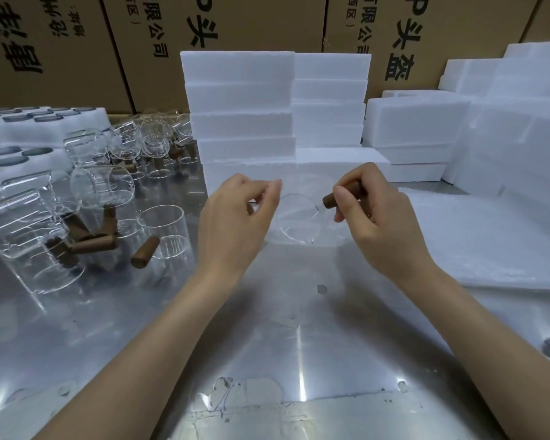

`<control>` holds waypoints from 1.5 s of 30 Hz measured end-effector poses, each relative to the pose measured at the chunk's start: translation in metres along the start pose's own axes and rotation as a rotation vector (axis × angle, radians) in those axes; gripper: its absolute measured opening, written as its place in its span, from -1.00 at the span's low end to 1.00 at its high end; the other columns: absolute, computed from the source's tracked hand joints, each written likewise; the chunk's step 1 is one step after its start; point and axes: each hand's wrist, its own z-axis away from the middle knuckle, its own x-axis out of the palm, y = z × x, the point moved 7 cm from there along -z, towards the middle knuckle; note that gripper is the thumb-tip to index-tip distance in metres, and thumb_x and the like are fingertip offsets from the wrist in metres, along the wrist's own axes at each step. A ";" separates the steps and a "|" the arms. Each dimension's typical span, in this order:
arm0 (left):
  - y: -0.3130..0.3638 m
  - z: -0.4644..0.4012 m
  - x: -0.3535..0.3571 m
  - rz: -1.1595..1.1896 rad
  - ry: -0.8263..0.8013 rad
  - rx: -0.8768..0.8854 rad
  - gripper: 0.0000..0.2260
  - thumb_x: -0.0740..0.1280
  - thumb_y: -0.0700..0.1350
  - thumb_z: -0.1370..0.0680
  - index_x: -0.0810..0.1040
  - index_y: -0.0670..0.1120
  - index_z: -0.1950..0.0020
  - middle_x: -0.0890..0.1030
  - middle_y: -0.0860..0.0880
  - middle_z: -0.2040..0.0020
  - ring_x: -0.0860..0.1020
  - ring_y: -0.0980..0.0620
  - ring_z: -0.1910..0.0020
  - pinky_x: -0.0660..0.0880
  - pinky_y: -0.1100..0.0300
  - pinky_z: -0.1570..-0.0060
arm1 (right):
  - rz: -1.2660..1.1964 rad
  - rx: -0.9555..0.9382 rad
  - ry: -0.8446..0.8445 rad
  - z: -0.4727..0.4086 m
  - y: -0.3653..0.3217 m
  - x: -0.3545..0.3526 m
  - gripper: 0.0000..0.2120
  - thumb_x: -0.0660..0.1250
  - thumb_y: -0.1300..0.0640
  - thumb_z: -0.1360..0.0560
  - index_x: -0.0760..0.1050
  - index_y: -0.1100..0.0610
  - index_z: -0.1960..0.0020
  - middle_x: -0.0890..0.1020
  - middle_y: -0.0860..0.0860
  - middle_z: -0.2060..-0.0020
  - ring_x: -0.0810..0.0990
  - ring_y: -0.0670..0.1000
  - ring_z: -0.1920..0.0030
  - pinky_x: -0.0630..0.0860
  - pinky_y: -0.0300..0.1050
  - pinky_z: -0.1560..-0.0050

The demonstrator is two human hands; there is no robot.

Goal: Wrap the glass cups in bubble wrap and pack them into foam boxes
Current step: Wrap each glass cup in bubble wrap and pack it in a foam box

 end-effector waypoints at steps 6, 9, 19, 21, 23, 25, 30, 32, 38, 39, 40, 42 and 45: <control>0.025 0.009 0.009 0.026 -0.059 0.179 -0.82 0.31 -0.03 -0.59 0.70 -0.02 -0.01 0.44 0.01 0.29 0.44 0.04 0.31 0.40 0.08 0.31 | 0.139 0.011 0.100 0.003 0.006 0.001 -0.90 0.35 0.09 -0.52 0.43 0.04 0.05 0.65 -0.17 0.23 0.58 -0.10 0.37 0.43 -0.31 0.28; 0.040 0.015 0.015 0.096 -0.132 0.296 -0.78 0.26 -0.03 -0.61 0.68 -0.04 -0.11 0.43 0.02 0.27 0.44 0.02 0.27 0.40 0.09 0.29 | 0.132 0.021 0.074 0.006 0.006 0.008 -0.87 0.35 0.06 -0.52 0.39 0.03 0.07 0.59 -0.24 0.27 0.56 -0.15 0.36 0.39 -0.40 0.36; 0.001 -0.009 -0.028 0.198 0.263 -0.039 -0.70 0.09 -0.09 -0.64 0.45 -0.09 -0.32 0.40 0.08 -0.24 0.34 0.20 -0.26 0.25 0.27 -0.33 | -0.526 0.634 0.068 0.011 0.064 0.021 -0.91 0.20 0.15 -0.62 0.45 0.15 0.00 0.63 -0.20 0.40 0.46 -0.12 0.54 0.35 -0.29 0.57; -0.026 -0.012 -0.031 0.325 0.270 -0.311 -0.71 0.08 -0.03 -0.66 0.42 0.01 -0.35 0.36 0.12 -0.30 0.32 0.26 -0.26 0.24 0.52 -0.17 | -0.653 0.734 0.050 0.013 0.071 0.024 -0.88 0.19 0.15 -0.62 0.49 0.13 0.01 0.65 -0.15 0.40 0.46 -0.12 0.54 0.35 -0.30 0.57; -0.052 -0.010 -0.021 0.388 0.147 -0.556 -0.70 0.08 0.01 -0.66 0.45 0.03 -0.35 0.39 0.12 -0.33 0.34 0.22 -0.26 0.25 0.40 -0.15 | -0.733 0.790 0.013 0.014 0.074 0.028 -0.83 0.18 0.14 -0.62 0.53 0.12 0.05 0.66 -0.10 0.39 0.46 -0.12 0.54 0.34 -0.31 0.57; -0.062 -0.006 -0.004 0.392 -0.064 -0.665 -0.66 0.07 0.06 -0.66 0.49 0.00 -0.32 0.46 0.09 -0.28 0.38 0.12 -0.30 0.23 0.22 -0.16 | -0.771 0.817 -0.021 0.015 0.075 0.032 -0.81 0.19 0.14 -0.62 0.55 0.11 0.08 0.68 -0.07 0.36 0.46 -0.12 0.54 0.35 -0.32 0.57; -0.029 0.005 0.032 0.359 -0.461 -0.397 -0.63 0.18 0.08 -0.62 0.49 -0.02 -0.37 0.50 0.13 -0.31 0.44 0.29 -0.25 0.29 0.45 -0.24 | -0.729 0.857 -0.095 0.018 0.078 0.040 -0.82 0.19 0.14 -0.61 0.55 0.10 0.07 0.69 -0.05 0.34 0.51 -0.12 0.52 0.40 -0.31 0.55; -0.018 0.010 0.041 0.306 -0.546 -0.252 -0.65 0.25 0.02 -0.61 0.46 0.02 -0.39 0.47 0.16 -0.35 0.41 0.31 -0.30 0.27 0.40 -0.34 | -0.702 0.857 -0.112 0.019 0.079 0.043 -0.78 0.21 0.16 -0.60 0.57 0.08 0.15 0.67 -0.04 0.35 0.54 -0.08 0.46 0.48 -0.26 0.46; 0.012 0.014 0.038 0.246 -0.406 0.046 -0.77 0.25 -0.17 -0.62 0.59 -0.03 -0.23 0.55 0.19 -0.17 0.44 0.19 -0.31 0.29 0.33 -0.35 | -0.644 0.838 -0.172 0.023 0.074 0.055 -0.84 0.24 0.24 -0.55 0.58 0.12 0.11 0.67 0.05 0.25 0.61 -0.03 0.36 0.53 -0.15 0.29; 0.018 0.016 0.038 0.229 -0.405 0.086 -0.78 0.25 -0.15 -0.62 0.61 -0.04 -0.22 0.55 0.21 -0.14 0.44 0.16 -0.33 0.26 0.24 -0.39 | -0.630 0.851 -0.178 0.024 0.074 0.055 -0.86 0.24 0.24 -0.55 0.57 0.15 0.11 0.67 0.10 0.20 0.61 -0.06 0.36 0.53 -0.20 0.30; 0.025 0.018 0.038 0.215 -0.404 0.141 -0.78 0.25 -0.12 -0.62 0.61 -0.04 -0.21 0.55 0.23 -0.13 0.43 0.14 -0.34 0.21 0.13 -0.44 | -0.605 0.869 -0.169 0.023 0.073 0.054 -0.84 0.24 0.24 -0.57 0.54 0.20 0.16 0.64 0.16 0.18 0.59 -0.12 0.38 0.50 -0.28 0.35; 0.041 0.020 0.034 0.169 -0.371 0.284 -0.75 0.25 -0.05 -0.60 0.57 0.01 -0.25 0.52 0.24 -0.19 0.38 0.13 -0.38 0.08 0.00 -0.48 | -0.573 0.859 -0.212 0.022 0.067 0.053 -0.78 0.20 0.25 -0.61 0.49 0.33 0.15 0.59 0.28 0.14 0.54 -0.19 0.39 0.41 -0.37 0.45; 0.045 0.010 0.015 0.151 -0.163 0.356 -0.70 0.17 0.00 -0.61 0.39 0.07 -0.34 0.44 0.16 -0.33 0.29 0.08 -0.44 0.08 -0.09 -0.48 | -0.671 0.912 -0.150 0.015 0.067 0.055 -0.79 0.18 0.16 -0.62 0.52 0.27 -0.06 0.61 0.13 0.10 0.54 -0.05 0.32 0.47 -0.28 0.49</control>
